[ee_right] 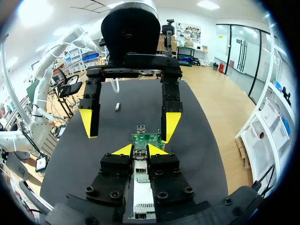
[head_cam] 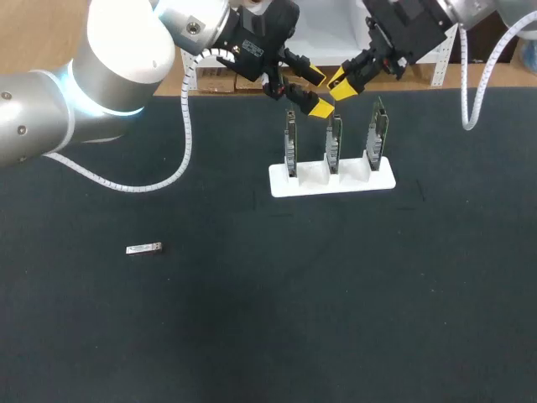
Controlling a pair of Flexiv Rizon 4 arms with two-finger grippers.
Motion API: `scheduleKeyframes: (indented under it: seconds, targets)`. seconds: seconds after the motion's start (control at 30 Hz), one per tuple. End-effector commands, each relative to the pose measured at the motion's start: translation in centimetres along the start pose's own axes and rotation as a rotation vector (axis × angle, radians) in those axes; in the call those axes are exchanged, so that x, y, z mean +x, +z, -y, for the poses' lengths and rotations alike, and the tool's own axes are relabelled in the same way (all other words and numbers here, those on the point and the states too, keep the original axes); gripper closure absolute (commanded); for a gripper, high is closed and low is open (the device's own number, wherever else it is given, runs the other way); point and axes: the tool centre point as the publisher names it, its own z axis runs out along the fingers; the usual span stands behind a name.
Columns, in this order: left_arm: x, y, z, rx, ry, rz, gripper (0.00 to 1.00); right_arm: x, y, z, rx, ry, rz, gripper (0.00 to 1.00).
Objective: Pick up the optical module with the left hand, and insert it into the network port with the right hand.
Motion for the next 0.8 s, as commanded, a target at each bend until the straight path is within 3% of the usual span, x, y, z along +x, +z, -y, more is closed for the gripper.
scheduleKeyframes:
  seconds: [0.03, 0.8]
  targets:
    - [-0.15, 0.03, -0.20, 0.003, -0.001, -0.006, 0.00, -0.02, 0.14, 0.19, -0.001, 0.002, 0.000, 1.00]
    - [-0.15, 0.03, -0.20, 0.003, -0.001, -0.006, 0.00, 0.23, 0.06, -0.18, 0.002, 0.018, -0.001, 1.00]
